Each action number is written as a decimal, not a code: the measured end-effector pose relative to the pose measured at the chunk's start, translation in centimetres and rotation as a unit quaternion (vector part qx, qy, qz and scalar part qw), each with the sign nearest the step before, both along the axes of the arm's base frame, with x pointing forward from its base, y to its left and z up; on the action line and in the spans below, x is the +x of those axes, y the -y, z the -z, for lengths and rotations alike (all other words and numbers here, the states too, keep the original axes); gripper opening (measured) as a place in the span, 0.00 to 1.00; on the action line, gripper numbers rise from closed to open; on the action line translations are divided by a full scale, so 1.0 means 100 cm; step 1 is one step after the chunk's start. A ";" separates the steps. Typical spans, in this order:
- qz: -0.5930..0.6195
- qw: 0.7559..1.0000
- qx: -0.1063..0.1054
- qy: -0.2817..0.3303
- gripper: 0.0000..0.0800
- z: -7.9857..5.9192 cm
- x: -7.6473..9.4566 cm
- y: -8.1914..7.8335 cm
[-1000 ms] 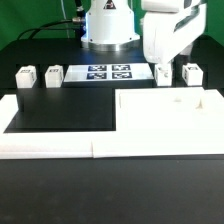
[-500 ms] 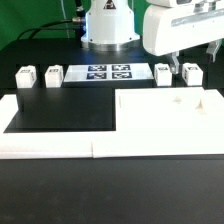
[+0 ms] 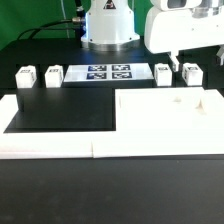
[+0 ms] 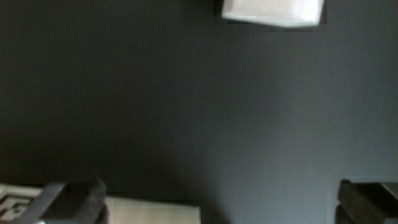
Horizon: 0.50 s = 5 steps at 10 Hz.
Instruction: Assemble square table
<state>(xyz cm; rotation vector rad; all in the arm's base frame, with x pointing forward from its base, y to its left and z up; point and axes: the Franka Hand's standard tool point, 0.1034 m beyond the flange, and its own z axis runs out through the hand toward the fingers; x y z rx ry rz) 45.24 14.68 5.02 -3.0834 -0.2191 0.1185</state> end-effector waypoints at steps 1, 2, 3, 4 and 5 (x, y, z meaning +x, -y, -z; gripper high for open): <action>-0.003 1.000 -0.003 -0.011 0.81 -0.001 0.002 0.001; -0.003 1.000 -0.002 -0.008 0.81 -0.001 0.004 0.000; -0.005 1.000 -0.006 -0.022 0.81 -0.001 0.000 0.001; -0.003 0.997 -0.018 -0.069 0.81 0.000 -0.007 0.002; 0.032 0.992 -0.031 -0.118 0.81 0.004 -0.015 -0.012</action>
Offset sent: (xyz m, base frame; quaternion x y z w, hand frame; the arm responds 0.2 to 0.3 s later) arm 0.0000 0.0000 0.0000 0.0000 -0.1938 0.0000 0.9810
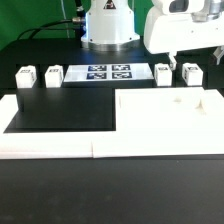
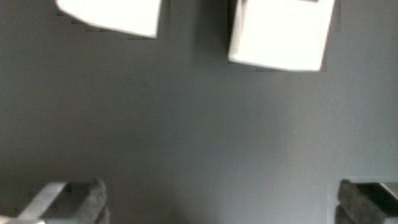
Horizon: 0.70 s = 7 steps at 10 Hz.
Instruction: Assemble square table
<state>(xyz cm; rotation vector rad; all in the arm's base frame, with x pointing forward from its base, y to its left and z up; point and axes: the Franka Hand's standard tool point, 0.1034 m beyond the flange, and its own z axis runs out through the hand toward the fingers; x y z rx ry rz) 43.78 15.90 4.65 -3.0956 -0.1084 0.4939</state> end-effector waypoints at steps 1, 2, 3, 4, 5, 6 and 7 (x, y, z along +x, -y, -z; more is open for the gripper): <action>-0.003 0.999 -0.003 -0.043 0.81 0.006 -0.006 -0.007; 0.003 0.996 -0.006 -0.083 0.81 0.015 -0.016 -0.009; -0.002 0.995 -0.010 -0.104 0.81 0.018 -0.018 -0.012; -0.011 0.991 -0.011 -0.130 0.81 0.016 -0.020 -0.013; -0.011 0.986 -0.017 -0.166 0.81 0.017 -0.023 -0.011; -0.011 0.983 -0.019 -0.184 0.81 0.019 -0.022 -0.012; -0.014 0.975 -0.025 -0.221 0.81 0.018 -0.027 -0.010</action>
Offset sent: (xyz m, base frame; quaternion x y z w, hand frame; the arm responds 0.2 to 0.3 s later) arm 0.0021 0.0026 -0.0030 -0.0432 -0.1259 -0.0537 0.9896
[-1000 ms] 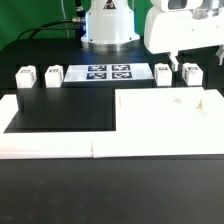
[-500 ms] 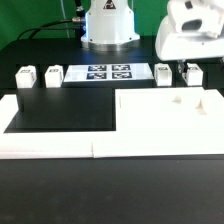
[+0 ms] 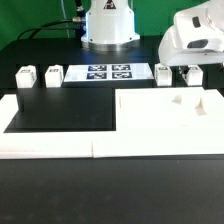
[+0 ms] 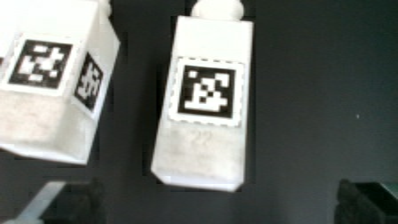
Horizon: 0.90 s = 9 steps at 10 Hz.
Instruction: Assemble square table
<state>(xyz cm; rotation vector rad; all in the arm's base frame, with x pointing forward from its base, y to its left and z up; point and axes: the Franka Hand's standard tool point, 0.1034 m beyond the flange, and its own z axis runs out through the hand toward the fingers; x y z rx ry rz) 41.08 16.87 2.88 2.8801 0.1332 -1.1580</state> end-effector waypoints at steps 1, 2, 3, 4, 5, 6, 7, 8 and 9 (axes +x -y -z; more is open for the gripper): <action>0.000 0.999 -0.008 -0.037 0.81 0.002 -0.003 0.000; 0.001 0.998 -0.017 -0.065 0.81 0.006 -0.008 0.000; -0.002 0.995 -0.022 -0.096 0.81 0.010 -0.014 0.000; -0.002 0.995 -0.021 -0.095 0.81 0.013 -0.015 0.000; -0.002 0.995 -0.020 -0.094 0.81 0.013 -0.014 0.000; -0.002 0.995 -0.020 -0.095 0.81 0.013 -0.014 0.000; -0.002 0.995 -0.020 -0.095 0.81 0.014 -0.015 0.000; -0.002 0.995 -0.020 -0.096 0.64 0.014 -0.015 0.000; -0.002 0.995 -0.020 -0.096 0.46 0.014 -0.015 0.000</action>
Offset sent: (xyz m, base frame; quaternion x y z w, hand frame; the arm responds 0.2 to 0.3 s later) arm -0.0158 0.0035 -0.0107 0.0017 -0.0286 0.0369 0.9989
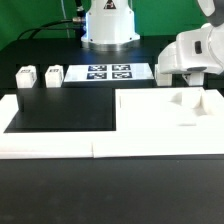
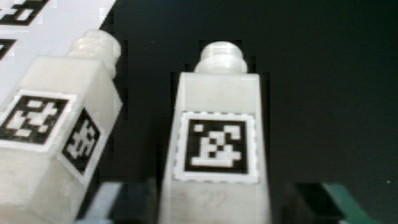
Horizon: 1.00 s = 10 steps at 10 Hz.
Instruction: Assemble square table
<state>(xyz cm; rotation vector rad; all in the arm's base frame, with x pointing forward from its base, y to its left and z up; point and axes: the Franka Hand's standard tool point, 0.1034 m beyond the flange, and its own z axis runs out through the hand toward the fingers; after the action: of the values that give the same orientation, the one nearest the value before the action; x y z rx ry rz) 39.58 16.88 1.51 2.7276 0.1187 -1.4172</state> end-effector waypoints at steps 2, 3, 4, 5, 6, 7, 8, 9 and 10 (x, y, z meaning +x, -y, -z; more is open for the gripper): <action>0.000 1.000 0.000 0.000 0.36 0.000 0.000 0.000; 0.000 1.000 0.000 0.000 0.36 0.000 0.000 0.000; 0.000 1.000 0.000 0.000 0.36 0.000 0.000 0.000; 0.000 1.000 0.000 0.000 0.36 0.000 0.000 0.000; 0.000 1.000 0.000 0.000 0.36 0.000 0.000 0.000; -0.009 1.000 0.009 -0.007 0.36 -0.006 0.002 0.003; -0.014 1.000 0.021 -0.005 0.36 -0.023 0.012 0.009; -0.015 0.999 0.031 0.010 0.36 -0.041 0.024 0.014; -0.017 0.999 0.039 0.030 0.36 -0.064 0.035 0.018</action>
Offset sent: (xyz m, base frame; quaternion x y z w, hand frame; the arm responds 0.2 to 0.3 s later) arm 0.0000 0.0000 0.0000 0.0000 0.0000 0.0000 1.0000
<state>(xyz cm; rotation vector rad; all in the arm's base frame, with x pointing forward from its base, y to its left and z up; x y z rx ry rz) 43.08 15.05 7.92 2.8125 0.2225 -1.3496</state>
